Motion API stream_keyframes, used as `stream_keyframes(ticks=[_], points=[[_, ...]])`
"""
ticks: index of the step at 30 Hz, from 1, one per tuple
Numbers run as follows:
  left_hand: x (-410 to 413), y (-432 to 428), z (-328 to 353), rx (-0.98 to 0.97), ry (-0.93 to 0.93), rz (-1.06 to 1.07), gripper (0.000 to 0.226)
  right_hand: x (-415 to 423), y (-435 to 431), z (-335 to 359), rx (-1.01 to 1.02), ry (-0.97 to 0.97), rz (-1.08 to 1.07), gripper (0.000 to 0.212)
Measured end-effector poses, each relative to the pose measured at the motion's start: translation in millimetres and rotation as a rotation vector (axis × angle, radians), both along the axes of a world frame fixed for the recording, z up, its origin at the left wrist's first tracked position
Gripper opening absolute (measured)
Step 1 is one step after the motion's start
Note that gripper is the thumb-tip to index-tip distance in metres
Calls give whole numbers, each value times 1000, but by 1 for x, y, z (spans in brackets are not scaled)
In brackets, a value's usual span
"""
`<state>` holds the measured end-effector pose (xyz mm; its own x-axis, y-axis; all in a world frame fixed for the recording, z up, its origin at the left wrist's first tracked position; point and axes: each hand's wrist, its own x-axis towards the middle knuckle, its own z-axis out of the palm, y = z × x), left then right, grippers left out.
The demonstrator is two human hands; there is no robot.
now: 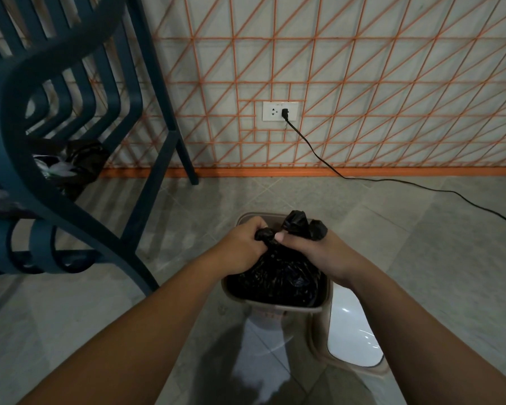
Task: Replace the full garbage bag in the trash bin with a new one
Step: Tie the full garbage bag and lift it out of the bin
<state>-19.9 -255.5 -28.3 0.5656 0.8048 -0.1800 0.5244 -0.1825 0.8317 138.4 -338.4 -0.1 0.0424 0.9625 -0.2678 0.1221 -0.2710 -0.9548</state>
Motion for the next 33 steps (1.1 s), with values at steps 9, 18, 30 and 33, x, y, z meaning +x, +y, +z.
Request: stream_keyframes(ticks=[9,18,30,33], points=[[2,-6,11,-70,-19,-54,14,-9,2,-10,300,-306,-95,33],[10,-12,33,-422,-219,51,28,-9,3,-21,324,-378,-203,32],[-3,-4,10,-163,-92,93,34,-8,8,-12,386,-505,-161,30],[-6,3,4,42,59,92,21,-9,7,-9,379,-555,-147,21]])
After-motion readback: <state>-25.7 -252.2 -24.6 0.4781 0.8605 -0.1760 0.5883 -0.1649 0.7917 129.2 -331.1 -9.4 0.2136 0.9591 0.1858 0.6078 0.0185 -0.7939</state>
